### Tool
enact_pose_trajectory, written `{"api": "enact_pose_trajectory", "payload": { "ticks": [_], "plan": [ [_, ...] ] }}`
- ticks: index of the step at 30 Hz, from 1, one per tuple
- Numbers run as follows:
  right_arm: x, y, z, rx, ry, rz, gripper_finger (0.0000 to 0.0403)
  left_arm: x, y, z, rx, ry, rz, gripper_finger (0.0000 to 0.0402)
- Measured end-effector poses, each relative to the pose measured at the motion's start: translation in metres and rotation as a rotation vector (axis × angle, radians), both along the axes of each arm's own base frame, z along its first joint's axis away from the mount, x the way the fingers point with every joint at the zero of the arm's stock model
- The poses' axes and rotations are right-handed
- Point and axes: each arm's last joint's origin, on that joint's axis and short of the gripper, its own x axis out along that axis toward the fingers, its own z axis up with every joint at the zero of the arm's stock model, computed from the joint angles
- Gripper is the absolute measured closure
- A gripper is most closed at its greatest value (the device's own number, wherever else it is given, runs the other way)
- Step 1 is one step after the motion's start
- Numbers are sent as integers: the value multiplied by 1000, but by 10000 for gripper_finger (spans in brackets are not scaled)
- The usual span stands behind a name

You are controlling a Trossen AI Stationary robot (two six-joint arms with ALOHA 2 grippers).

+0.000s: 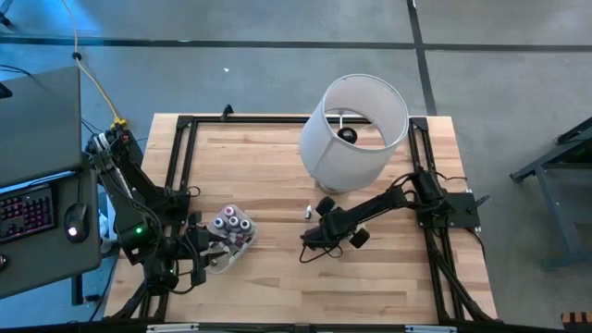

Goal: Pick & Place food coloring
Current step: Put the blue food coloring bottle into the transparent bin

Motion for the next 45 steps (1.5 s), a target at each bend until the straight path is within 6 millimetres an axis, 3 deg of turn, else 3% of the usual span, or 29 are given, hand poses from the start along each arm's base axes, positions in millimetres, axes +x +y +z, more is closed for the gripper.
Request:
{"api": "enact_pose_trajectory", "payload": {
  "ticks": [5, 10, 14, 17, 20, 24, 32, 38, 45],
  "plan": [
    [7, 16, 15, 16, -56, -74, 342, 0, 0, 0, 0, 0, 0, 244],
    [31, 38, 44, 136, -254, -171, 318, 0, 0, 0, 0, -1, 1, 244],
    [65, 56, 66, 306, -601, -180, 321, 0, 0, 0, -1, -2, 1, 244],
    [98, 69, 80, 529, -996, -178, 328, 0, 0, 0, -1, -2, 1, 244],
    [118, 69, 92, 691, -1347, -108, 328, 0, 0, 0, -1, -2, 1, 244],
    [131, 56, 91, 706, -1649, -35, 321, 0, 0, 0, 2, -2, 0, 244],
    [160, 36, 39, 714, -1624, -198, 323, 0, 0, 1, 35, -18, -4, 244],
    [166, 33, 29, 821, -1587, -261, 315, 0, 1, 1, 41, -18, -4, 244],
    [166, 25, 19, 755, -1515, -302, 291, 0, 0, 1, 39, -18, -4, 244]
  ]
}}
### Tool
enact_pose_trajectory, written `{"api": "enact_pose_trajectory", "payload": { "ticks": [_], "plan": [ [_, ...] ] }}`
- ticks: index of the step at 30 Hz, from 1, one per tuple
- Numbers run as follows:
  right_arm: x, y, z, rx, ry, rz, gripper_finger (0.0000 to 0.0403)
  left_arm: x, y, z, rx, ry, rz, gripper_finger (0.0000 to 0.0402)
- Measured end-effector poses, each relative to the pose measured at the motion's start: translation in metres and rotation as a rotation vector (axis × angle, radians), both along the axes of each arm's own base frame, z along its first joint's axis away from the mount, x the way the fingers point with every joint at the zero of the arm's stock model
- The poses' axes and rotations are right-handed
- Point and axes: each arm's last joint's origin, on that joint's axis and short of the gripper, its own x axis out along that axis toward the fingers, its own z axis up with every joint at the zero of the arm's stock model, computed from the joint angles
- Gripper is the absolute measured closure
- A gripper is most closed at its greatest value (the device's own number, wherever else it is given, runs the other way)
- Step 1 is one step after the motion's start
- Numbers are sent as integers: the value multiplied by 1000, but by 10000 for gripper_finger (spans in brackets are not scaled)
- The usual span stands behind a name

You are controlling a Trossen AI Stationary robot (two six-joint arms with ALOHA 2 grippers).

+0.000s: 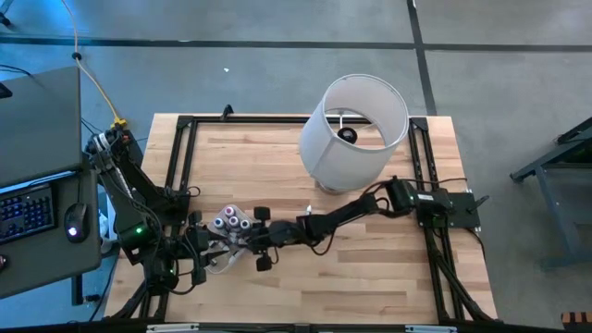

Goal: Pick & Place food coloring
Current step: Put the blue food coloring bottle into the transparent bin, then put the green food coloring bottle into the transparent bin

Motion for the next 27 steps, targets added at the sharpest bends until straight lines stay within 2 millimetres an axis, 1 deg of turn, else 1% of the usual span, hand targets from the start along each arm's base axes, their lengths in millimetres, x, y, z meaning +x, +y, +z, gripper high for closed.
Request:
{"api": "enact_pose_trajectory", "payload": {
  "ticks": [4, 7, 10, 11, 13, 16, 19, 21, 24, 27],
  "plan": [
    [1, -6, -3, 13, 33, -5, 274, 0, 0, 0, 0, 0, 0, 244],
    [1, -7, -3, 12, 35, -8, 262, 0, 0, 0, 0, 0, 0, 244],
    [-1, -5, 2, -9, 37, 2, 255, 0, 0, 0, -7, -3, 2, 244],
    [-2, -3, 7, -20, 27, 10, 254, 0, -1, 0, -14, -6, 4, 244],
    [-6, 1, 23, -32, 13, 2, 254, 1, -2, 1, -32, -16, 4, 244],
    [-18, 9, 54, -47, 53, 7, 256, 2, -3, 2, -51, -23, 2, 244],
    [-41, 16, 87, -81, 170, 32, 255, 3, -5, 4, -78, -47, 7, 244],
    [-63, 17, 114, -95, 251, 28, 255, 5, -8, 6, -110, -80, 15, 244],
    [-103, 15, 153, -104, 366, -33, 258, 7, -10, 10, -145, -131, 30, 244],
    [-145, 10, 181, -75, 478, -145, 261, 8, -9, 11, -99, -171, 52, 244]
  ]
}}
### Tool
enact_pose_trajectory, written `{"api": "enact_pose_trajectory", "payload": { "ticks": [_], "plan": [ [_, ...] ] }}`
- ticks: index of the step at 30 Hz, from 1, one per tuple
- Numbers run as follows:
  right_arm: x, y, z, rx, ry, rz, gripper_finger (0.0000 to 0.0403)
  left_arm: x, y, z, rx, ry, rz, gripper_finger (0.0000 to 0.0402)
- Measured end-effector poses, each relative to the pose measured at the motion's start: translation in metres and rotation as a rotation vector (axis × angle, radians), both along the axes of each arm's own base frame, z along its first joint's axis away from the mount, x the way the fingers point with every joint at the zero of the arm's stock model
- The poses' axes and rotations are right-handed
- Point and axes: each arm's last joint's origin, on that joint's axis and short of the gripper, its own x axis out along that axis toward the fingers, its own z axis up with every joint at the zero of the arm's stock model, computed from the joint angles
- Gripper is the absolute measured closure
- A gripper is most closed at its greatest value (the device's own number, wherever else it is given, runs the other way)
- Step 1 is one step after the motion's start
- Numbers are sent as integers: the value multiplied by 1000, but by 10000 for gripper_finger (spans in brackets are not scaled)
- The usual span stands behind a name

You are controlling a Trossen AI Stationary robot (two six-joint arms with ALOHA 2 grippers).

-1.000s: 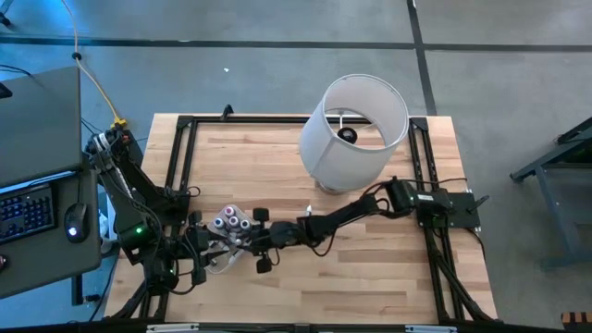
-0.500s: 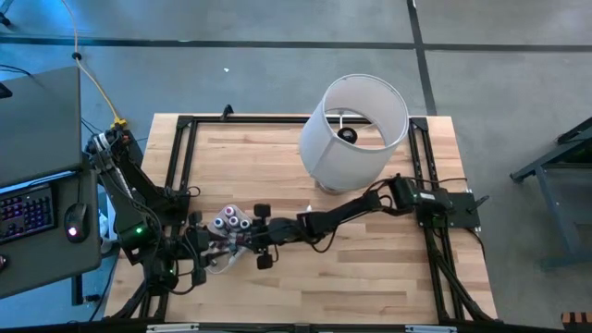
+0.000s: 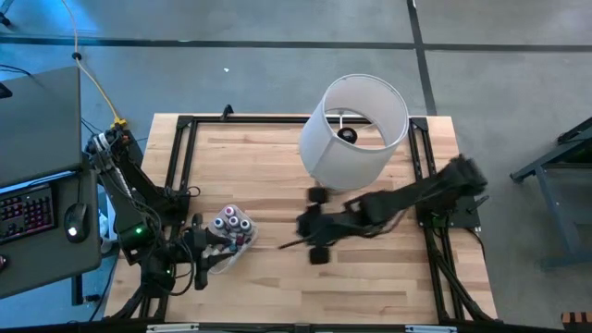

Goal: Pick & Place food coloring
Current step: Put the green food coloring bottle into the transparent bin

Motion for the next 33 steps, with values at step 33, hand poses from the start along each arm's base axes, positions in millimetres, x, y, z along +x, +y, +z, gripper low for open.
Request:
{"api": "enact_pose_trajectory", "payload": {
  "ticks": [33],
  "plan": [
    [-165, -7, -105, 361, -48, 92, 263, 246, 131, -114, -301, 277, 159, 252]
  ]
}}
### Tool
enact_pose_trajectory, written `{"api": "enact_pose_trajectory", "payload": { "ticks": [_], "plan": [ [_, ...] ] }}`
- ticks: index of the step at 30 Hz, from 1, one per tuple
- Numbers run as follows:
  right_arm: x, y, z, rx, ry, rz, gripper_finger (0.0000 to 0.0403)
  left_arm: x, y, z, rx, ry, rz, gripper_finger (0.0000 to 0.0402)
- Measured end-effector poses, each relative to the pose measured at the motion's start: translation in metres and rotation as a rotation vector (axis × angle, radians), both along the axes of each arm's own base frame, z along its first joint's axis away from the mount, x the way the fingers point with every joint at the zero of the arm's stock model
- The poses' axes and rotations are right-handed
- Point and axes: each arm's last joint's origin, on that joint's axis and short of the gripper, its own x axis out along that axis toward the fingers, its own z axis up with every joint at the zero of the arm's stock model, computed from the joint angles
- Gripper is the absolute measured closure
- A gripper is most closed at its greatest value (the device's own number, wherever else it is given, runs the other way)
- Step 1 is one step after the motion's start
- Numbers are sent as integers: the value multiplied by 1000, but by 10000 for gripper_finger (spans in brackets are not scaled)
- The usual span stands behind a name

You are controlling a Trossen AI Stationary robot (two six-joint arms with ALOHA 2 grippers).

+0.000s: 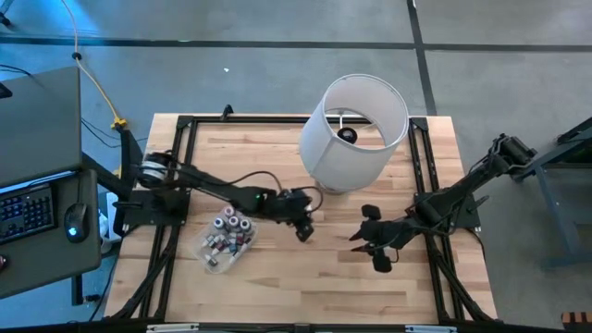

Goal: Pick & Place food coloring
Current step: Put the green food coloring bottle into the transparent bin

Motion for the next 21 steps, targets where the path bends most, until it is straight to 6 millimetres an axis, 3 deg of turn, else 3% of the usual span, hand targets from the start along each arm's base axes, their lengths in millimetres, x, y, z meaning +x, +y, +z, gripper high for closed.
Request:
{"api": "enact_pose_trajectory", "payload": {
  "ticks": [5, 21],
  "plan": [
    [1, 2, 1, 10, -15, 26, 263, 15, 14, -11, -11, 35, 26, 252],
    [2, 2, 2, 4, -31, 27, 263, 11, 20, -17, -3, 87, 107, 252]
  ]
}}
